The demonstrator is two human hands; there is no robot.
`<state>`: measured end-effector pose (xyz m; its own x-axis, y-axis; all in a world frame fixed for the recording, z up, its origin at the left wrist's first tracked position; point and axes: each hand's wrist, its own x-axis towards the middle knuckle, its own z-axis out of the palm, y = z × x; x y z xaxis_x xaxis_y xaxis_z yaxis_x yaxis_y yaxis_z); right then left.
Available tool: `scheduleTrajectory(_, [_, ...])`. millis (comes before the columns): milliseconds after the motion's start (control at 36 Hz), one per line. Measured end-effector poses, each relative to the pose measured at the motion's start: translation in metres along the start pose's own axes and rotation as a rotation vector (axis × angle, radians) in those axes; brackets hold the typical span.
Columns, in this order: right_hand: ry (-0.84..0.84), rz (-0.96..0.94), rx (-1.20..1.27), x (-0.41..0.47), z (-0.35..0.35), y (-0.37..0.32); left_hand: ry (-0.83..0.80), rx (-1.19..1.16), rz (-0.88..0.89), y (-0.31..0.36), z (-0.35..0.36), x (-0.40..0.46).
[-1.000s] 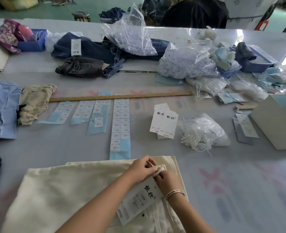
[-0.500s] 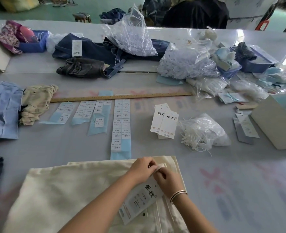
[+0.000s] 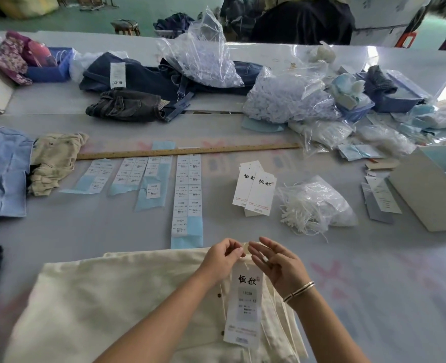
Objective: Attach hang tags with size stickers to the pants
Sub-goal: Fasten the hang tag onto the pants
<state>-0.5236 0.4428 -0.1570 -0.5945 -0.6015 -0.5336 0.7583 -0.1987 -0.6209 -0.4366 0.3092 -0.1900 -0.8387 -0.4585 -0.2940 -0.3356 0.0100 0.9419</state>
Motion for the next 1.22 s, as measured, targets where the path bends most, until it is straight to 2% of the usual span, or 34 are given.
scheduleTrajectory(111, [-0.009,-0.039,0.003,0.001,0.003,0.006,-0.011,0.003,0.011,0.000,-0.003,-0.003])
scheduleTrajectory(250, [0.021,-0.073,-0.104,0.004,0.006,0.009,-0.008,-0.051,0.025,0.004,-0.003,-0.005])
scheduleTrajectory(361, [0.070,-0.102,-0.159,0.007,0.010,0.009,-0.003,-0.089,0.032,0.006,0.000,-0.007])
scheduleTrajectory(583, [0.181,-0.176,-0.087,0.010,0.018,0.014,0.024,-0.171,0.036,0.004,0.008,-0.013])
scheduleTrajectory(722, [0.249,-0.215,-0.166,0.013,0.022,0.021,0.082,-0.194,0.033,0.001,0.016,-0.017])
scheduleTrajectory(917, [0.259,-0.291,-0.285,0.015,0.021,0.031,0.173,-0.176,0.017,0.004,0.023,-0.013])
scheduleTrajectory(1056, [0.196,-0.307,-0.362,0.012,0.016,0.034,0.223,-0.187,-0.014,0.006,0.022,-0.009])
scheduleTrajectory(1222, [0.197,-0.299,-0.529,0.011,0.015,0.030,0.185,-0.284,-0.042,0.002,0.021,-0.012])
